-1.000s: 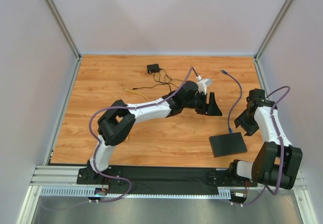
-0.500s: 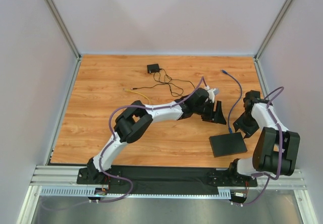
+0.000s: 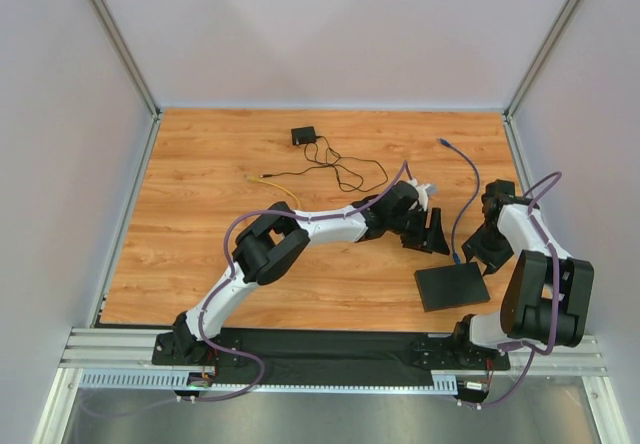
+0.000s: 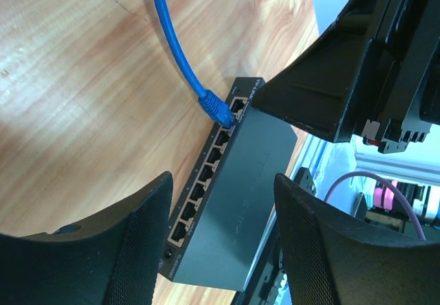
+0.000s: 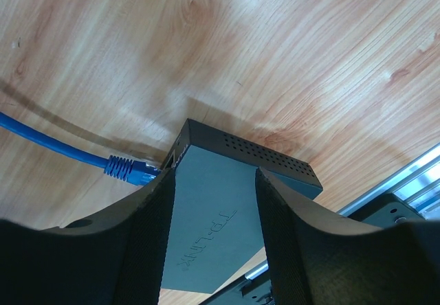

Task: Pull the plug from the switch port

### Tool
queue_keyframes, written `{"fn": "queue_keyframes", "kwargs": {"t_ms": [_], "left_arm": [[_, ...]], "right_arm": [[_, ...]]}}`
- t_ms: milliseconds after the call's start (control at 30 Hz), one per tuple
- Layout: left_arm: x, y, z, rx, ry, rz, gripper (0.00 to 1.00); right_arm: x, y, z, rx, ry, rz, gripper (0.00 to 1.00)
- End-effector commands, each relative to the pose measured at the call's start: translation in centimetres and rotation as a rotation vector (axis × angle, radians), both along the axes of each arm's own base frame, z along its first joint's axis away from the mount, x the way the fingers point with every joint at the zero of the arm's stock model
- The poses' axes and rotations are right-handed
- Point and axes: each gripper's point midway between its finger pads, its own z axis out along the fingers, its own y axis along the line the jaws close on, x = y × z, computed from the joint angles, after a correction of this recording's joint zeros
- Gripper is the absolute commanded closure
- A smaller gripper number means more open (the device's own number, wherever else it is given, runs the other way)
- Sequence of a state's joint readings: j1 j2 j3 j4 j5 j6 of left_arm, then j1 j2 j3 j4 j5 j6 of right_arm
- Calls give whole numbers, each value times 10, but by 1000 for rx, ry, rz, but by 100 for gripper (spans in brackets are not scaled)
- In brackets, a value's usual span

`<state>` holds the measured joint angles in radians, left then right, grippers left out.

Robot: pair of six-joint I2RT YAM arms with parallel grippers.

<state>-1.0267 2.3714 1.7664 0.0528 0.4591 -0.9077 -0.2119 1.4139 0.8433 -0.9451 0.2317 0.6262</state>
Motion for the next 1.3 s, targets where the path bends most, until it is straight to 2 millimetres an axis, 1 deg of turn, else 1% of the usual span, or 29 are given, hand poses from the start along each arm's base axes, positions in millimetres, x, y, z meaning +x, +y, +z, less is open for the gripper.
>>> {"fn": "queue_keyframes", "kwargs": {"t_ms": [0, 67, 100, 133, 167, 300, 400, 533, 567, 600, 633, 667, 700, 767, 800, 900, 1033, 1067, 1133, 1233, 1267], "left_arm": [[-2, -10, 22, -43, -2, -4, 32], [-3, -7, 21, -21, 19, 10, 32], [0, -6, 24, -9, 19, 31, 32], [-4, 5, 11, 71, 60, 46, 32], [-5, 8, 9, 92, 79, 61, 32], [-9, 11, 12, 93, 117, 73, 35], [-10, 7, 18, 67, 117, 62, 36], [-10, -1, 26, 13, 104, 28, 38], [-10, -4, 30, 3, 99, 21, 40], [-12, -4, 25, 7, 108, 6, 41], [-12, -6, 24, 2, 107, -4, 41], [-13, -9, 27, -10, 106, -17, 45], [-16, -9, 20, -5, 118, -37, 48], [-17, -9, 17, -2, 122, -41, 51], [-17, -9, 15, -6, 125, -39, 51], [-19, -10, 11, -11, 139, -47, 51], [-22, -14, 8, -27, 159, -51, 51], [-24, -16, 8, -31, 162, -61, 51], [-25, -16, 4, -28, 173, -65, 51], [-27, -13, -1, -19, 194, -50, 50], [-28, -13, 2, -26, 196, -50, 50]], "right_arm": [[5, -9, -3, -40, 1, -8, 47], [7, -8, -3, -38, 8, -9, 48], [7, -8, -5, -39, 18, -8, 48], [7, -8, -5, -44, 23, -5, 48], [6, -8, -5, -47, 28, -10, 48], [3, -7, -9, -49, 43, -9, 48], [0, -5, -9, -44, 48, -9, 50], [-3, 5, -10, -21, 39, 8, 52], [-3, 8, -11, -11, 40, 12, 52], [-6, 12, -14, 5, 47, 14, 52], [-8, 14, -15, 9, 49, 17, 53], [-9, 16, -16, 12, 51, 19, 53], [-9, 16, -16, 15, 47, 17, 53], [-10, 17, -18, 15, 47, 23, 53], [-10, 17, -17, 14, 44, 23, 53], [-5, 17, -13, 18, 26, 34, 53], [3, 11, -3, -9, 6, 55, 52], [7, 9, 4, -18, -1, 57, 52], [8, 4, 13, -48, -8, 61, 50], [6, 1, 29, -67, -22, 61, 47], [3, 1, 35, -72, -27, 63, 46]]}}
